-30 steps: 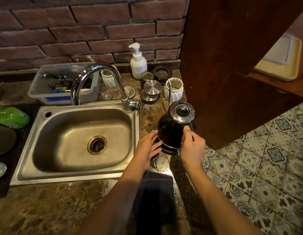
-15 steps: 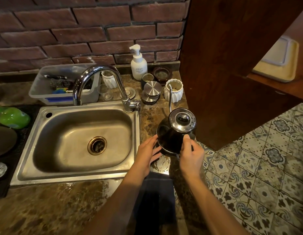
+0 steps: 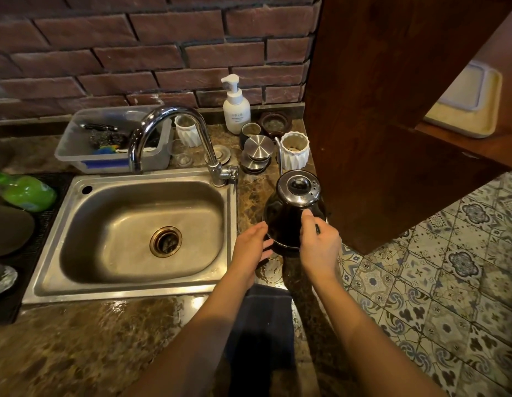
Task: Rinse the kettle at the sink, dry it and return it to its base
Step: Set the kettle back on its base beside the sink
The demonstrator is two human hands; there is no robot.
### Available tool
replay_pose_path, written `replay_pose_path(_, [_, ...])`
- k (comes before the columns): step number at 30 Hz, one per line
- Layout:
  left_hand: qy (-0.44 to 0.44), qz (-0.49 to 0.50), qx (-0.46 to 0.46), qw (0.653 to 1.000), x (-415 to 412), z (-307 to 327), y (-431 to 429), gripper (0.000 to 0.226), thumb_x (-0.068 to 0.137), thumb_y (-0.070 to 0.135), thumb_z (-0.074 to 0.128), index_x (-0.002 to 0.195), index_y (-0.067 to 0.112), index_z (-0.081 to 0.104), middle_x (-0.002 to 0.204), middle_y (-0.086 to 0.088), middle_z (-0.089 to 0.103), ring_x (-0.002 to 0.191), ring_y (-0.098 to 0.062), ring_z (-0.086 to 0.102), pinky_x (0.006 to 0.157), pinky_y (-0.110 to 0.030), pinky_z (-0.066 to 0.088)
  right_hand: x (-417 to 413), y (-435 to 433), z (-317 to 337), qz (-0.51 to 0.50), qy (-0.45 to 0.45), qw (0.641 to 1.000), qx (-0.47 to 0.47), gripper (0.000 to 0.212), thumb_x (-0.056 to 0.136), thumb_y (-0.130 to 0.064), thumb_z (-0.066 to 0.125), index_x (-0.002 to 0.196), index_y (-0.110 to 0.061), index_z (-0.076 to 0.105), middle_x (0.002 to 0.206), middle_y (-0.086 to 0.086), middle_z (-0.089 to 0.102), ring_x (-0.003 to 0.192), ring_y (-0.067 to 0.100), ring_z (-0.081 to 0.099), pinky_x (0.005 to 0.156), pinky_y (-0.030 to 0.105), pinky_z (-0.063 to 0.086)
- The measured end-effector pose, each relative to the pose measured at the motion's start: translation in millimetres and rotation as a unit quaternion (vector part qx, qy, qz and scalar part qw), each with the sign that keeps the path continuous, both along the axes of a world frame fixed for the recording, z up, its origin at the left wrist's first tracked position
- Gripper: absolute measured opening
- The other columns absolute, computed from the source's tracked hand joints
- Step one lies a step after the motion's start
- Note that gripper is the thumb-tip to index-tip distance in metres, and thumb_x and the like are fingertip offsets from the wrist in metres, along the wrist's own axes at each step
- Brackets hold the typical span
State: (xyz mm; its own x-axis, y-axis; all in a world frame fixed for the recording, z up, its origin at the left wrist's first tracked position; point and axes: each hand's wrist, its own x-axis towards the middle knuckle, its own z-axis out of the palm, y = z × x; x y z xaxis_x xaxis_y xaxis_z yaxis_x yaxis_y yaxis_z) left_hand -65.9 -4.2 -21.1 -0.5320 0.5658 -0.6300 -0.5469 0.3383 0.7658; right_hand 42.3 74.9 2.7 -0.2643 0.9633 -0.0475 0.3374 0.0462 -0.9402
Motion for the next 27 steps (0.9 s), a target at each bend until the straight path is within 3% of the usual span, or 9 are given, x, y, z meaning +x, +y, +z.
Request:
replay_pose_path(4, [0.001,-0.001,0.017,1.0,5.1,4.2,-0.7,0.04,0.107,0.027,0.048,0.145,0.019,0.051,0.131,0.001,0.063,0.119,-0.017,0.063,0.104,-0.04,0.053,-1.2,2.3,4.1,-0.024,0.004,1.0,-0.002,0.061,0.102,-0.043,0.05,0.061,0.003,0.05,0.055,0.008,0.047,0.054,0.019,0.042,0.057,0.036,0.032])
replay_pose_path(8, [0.01,-0.014,0.026,1.0,11.5,3.9,-2.8,0.037,0.106,0.027,0.049,0.143,0.019,0.053,0.112,0.013,0.064,0.114,-0.014,0.066,0.099,-0.035,0.055,6.2,-5.9,0.6,-0.041,0.019,0.999,-0.02,0.058,0.102,-0.042,0.047,0.059,-0.002,0.047,0.056,0.012,0.047,0.056,0.022,0.042,0.057,0.041,0.034])
replay_pose_path(11, [0.014,-0.017,0.016,1.0,16.0,-0.3,-7.1,0.036,0.106,0.025,0.049,0.14,0.017,0.057,0.121,0.005,0.068,0.113,-0.014,0.068,0.097,-0.034,0.057,18.1,-15.9,-6.5,-0.049,0.03,0.998,-0.02,0.058,0.098,-0.044,0.045,0.06,-0.002,0.049,0.059,0.025,0.051,0.057,0.025,0.044,0.056,0.051,0.04])
replay_pose_path(15, [0.009,-0.018,0.013,1.0,21.6,-4.1,-17.7,0.034,0.104,0.025,0.053,0.135,0.015,0.061,0.132,-0.006,0.068,0.114,-0.013,0.068,0.099,-0.036,0.056,33.7,-27.9,-17.4,-0.046,0.038,0.998,0.018,0.054,0.095,-0.046,0.045,0.057,-0.007,0.05,0.054,0.006,0.047,0.054,0.022,0.044,0.053,0.045,0.037])
replay_pose_path(20, [0.019,-0.022,0.009,1.0,23.7,-7.8,-28.9,0.034,0.104,0.023,0.054,0.135,0.012,0.061,0.128,-0.004,0.07,0.113,-0.011,0.069,0.094,-0.031,0.058,36.7,-38.9,-23.1,-0.052,0.04,0.997,0.036,0.049,0.096,-0.043,0.047,0.055,-0.014,0.048,0.051,-0.001,0.044,0.051,0.019,0.041,0.05,0.04,0.033])
replay_pose_path(24, [0.006,-0.008,0.009,1.0,20.8,-11.3,-35.0,0.032,0.104,0.022,0.055,0.134,0.013,0.062,0.123,-0.003,0.072,0.112,-0.013,0.07,0.09,-0.029,0.059,32.0,-42.5,-21.6,-0.044,0.032,0.997,0.05,0.044,0.095,-0.045,0.046,0.054,-0.028,0.046,0.046,-0.011,0.043,0.045,0.004,0.04,0.046,0.019,0.028])
replay_pose_path(27, [-0.004,-0.004,0.01,1.0,17.4,-12.4,-33.5,0.032,0.104,0.021,0.055,0.133,0.012,0.062,0.121,-0.003,0.073,0.111,-0.013,0.07,0.087,-0.027,0.06,26.7,-39.8,-22.3,-0.041,0.009,0.998,0.052,0.044,0.095,-0.047,0.044,0.055,-0.029,0.045,0.049,-0.012,0.041,0.046,0.006,0.04,0.047,0.027,0.027])
